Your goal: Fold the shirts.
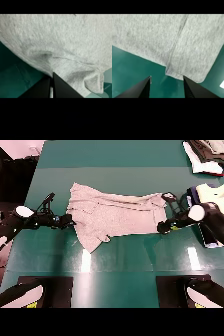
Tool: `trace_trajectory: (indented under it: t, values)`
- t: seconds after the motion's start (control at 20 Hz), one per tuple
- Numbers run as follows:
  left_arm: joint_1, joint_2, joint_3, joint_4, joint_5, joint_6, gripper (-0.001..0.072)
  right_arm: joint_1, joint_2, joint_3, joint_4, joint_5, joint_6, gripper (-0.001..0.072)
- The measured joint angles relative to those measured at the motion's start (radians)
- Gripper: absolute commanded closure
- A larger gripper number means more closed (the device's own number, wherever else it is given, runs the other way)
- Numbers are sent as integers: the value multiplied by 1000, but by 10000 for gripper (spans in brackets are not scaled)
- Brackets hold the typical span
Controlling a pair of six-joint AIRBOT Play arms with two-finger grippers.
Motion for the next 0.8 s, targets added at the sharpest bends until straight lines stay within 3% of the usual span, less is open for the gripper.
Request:
trace_trajectory:
  t: [0.35, 0.45, 0.5, 0.6, 0.65, 0.8]
  values:
    - [0, 0, 0, 0, -8, 3, 686, 45, -146, 77, -87, 67, 1, 264]
    - [0, 0, 0, 0, -8, 3, 686, 49, -170, 83, -96, 76, 2, 426]
    - [0, 0, 0, 0, -9, 3, 686, 50, -179, 85, -101, 81, 2, 466]
    - [0, 0, 0, 0, -9, 3, 686, 50, -189, 87, -113, 85, 2, 651]
    - [0, 0, 0, 0, -9, 3, 686, 49, -193, 87, -116, 85, 2, 696]
    - [0, 2, 0, 0, -10, 3, 687, 37, -190, 88, -123, 87, 3, 696]
